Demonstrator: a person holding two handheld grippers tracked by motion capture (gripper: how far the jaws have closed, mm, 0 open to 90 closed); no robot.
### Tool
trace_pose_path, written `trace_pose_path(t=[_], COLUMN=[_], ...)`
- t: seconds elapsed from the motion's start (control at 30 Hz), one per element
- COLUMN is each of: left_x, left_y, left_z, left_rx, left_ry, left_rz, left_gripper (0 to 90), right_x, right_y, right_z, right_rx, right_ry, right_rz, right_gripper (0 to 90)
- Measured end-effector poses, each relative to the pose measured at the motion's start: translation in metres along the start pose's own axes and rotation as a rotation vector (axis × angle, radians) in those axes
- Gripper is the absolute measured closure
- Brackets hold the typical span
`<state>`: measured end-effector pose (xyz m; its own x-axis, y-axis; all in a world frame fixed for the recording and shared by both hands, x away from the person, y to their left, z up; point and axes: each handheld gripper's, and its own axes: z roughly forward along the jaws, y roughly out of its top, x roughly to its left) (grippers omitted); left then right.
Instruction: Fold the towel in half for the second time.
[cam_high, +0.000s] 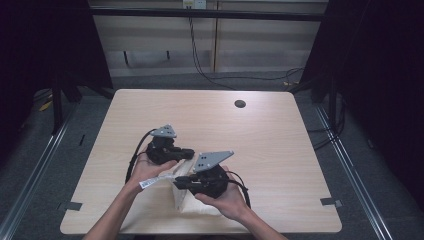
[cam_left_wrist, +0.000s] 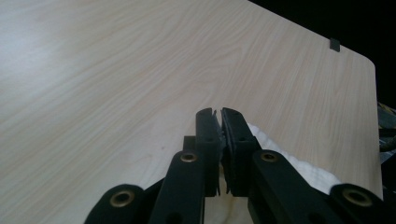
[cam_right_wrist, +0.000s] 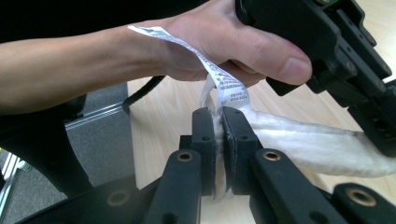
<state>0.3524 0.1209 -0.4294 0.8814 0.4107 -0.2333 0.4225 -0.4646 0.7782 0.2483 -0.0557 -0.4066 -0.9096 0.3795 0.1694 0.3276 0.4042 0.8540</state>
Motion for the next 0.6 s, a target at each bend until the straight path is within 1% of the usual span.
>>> trace_pose_path(t=[0.03, 0.1, 0.13, 0.2, 0.27, 0.37, 0.4, 0.43, 0.53, 0.57, 0.6], left_x=[0.0, -0.001, -0.002, -0.004, -0.005, -0.009, -0.009, -0.01, -0.012, -0.012, -0.011], left_y=[0.0, 0.001, 0.001, 0.004, 0.005, 0.005, 0.004, 0.003, -0.002, -0.003, -0.006], left_z=[0.005, 0.016, 0.019, 0.023, 0.028, 0.036, 0.039, 0.043, 0.055, 0.058, 0.06], left_rx=[0.001, 0.02, 0.02, 0.012, 0.009, 0.018, 0.028, 0.031, 0.066, 0.078, 0.066], left_ry=[-0.009, -0.011, -0.011, -0.013, -0.028, -0.038, -0.036, -0.038, -0.031, -0.036, -0.047], left_rz=[-0.008, -0.007, -0.006, -0.014, -0.02, -0.019, -0.011, -0.014, -0.01, -0.011, -0.03], left_gripper=[86.4, 86.4, 86.4, 86.5, 86.4, 86.4, 86.4, 86.4, 86.4, 86.3, 86.3], right_x=[-0.003, -0.006, -0.006, -0.01, -0.01, -0.009, -0.009, -0.009, -0.01, -0.011, -0.011], right_y=[-0.008, -0.015, -0.015, -0.021, -0.025, -0.031, -0.034, -0.036, -0.044, -0.051, -0.051], right_z=[-0.003, -0.006, -0.006, -0.009, -0.012, -0.018, -0.019, -0.02, -0.021, -0.021, -0.021], right_rx=[0.003, 0.006, 0.006, 0.012, 0.015, 0.016, 0.013, 0.023, 0.037, 0.046, 0.046], right_ry=[-0.006, -0.014, -0.014, -0.014, -0.019, -0.032, -0.034, -0.039, -0.052, -0.063, -0.063], right_rz=[0.023, 0.048, 0.048, 0.066, 0.067, 0.072, 0.077, 0.08, 0.087, 0.098, 0.098], right_gripper=[84.3, 84.4, 84.4, 84.4, 84.4, 84.3, 84.3, 84.2, 84.2, 84.2, 84.2])
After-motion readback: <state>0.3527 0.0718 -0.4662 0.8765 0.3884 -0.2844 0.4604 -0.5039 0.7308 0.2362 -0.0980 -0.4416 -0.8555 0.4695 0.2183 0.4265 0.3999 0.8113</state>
